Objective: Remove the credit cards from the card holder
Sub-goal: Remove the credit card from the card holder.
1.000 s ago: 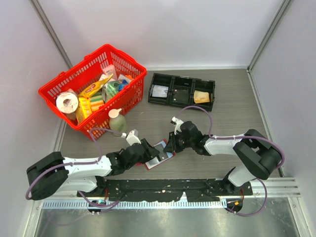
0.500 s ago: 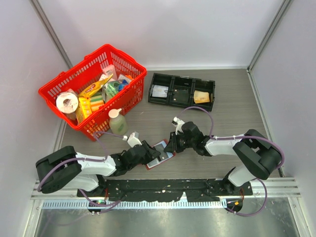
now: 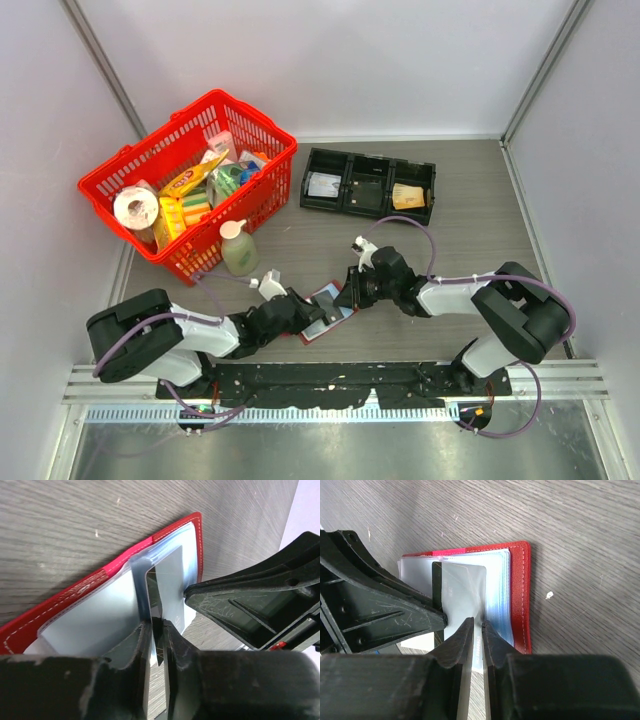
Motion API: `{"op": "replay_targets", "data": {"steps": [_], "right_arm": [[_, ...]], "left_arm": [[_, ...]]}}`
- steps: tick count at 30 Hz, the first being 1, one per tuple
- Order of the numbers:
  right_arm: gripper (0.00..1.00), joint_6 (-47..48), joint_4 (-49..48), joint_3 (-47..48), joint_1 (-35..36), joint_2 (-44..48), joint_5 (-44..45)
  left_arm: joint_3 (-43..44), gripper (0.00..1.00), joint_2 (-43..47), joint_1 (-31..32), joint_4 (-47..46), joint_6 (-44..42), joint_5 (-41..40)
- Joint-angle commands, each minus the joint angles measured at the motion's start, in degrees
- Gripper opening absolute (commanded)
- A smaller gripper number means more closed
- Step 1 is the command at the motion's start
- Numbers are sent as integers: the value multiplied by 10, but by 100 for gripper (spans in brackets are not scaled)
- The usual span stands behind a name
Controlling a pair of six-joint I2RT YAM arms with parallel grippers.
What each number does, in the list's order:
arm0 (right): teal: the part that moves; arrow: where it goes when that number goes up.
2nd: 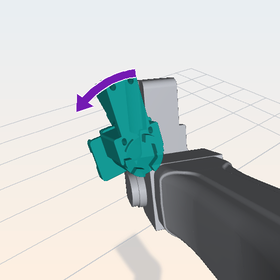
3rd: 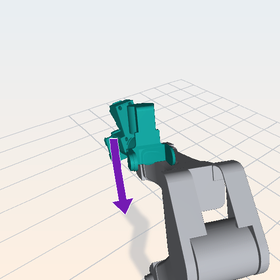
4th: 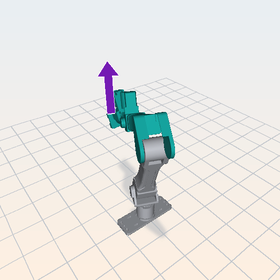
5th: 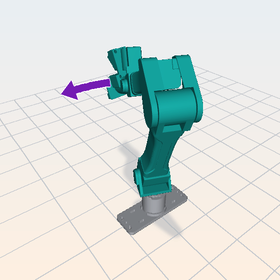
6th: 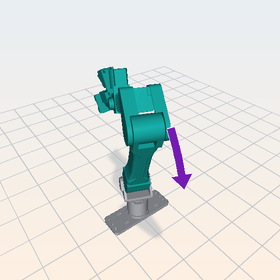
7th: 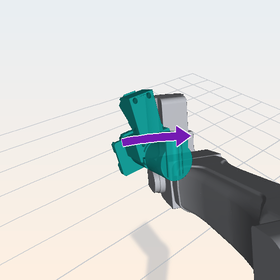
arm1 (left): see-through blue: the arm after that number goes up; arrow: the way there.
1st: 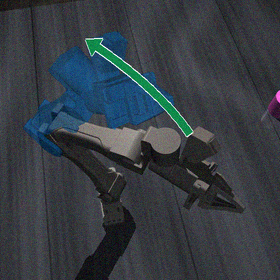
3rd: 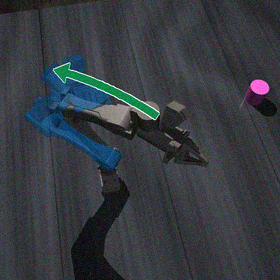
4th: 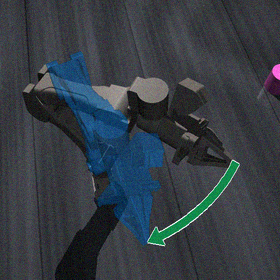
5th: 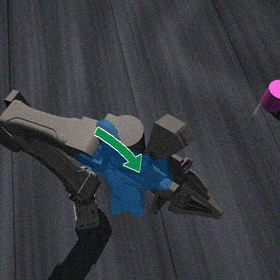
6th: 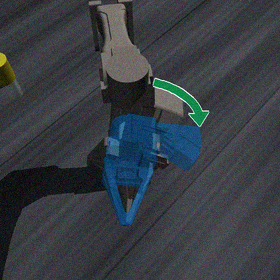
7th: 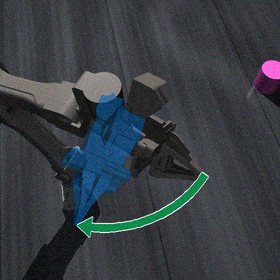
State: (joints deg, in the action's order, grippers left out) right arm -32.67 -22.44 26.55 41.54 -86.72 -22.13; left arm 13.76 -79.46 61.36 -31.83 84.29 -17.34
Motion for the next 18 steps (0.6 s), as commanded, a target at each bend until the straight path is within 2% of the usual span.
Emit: {"op": "replay_targets", "data": {"steps": [1, 4, 8, 18], "right_arm": [[17, -2, 16, -14, -1, 1, 8], [17, -2, 16, -15, -2, 0, 6], [17, -5, 17, -17, -8, -3, 7], [15, -3, 26, -17, -29, -19, 2]], "left_arm": [[-26, 13, -12, 0, -48, 15, 7], [-31, 0, -5, 0, -57, 14, 4], [-39, 0, 19, 0, -48, 19, 2], [-50, 0, 129, 0, 74, 28, -9]]}}
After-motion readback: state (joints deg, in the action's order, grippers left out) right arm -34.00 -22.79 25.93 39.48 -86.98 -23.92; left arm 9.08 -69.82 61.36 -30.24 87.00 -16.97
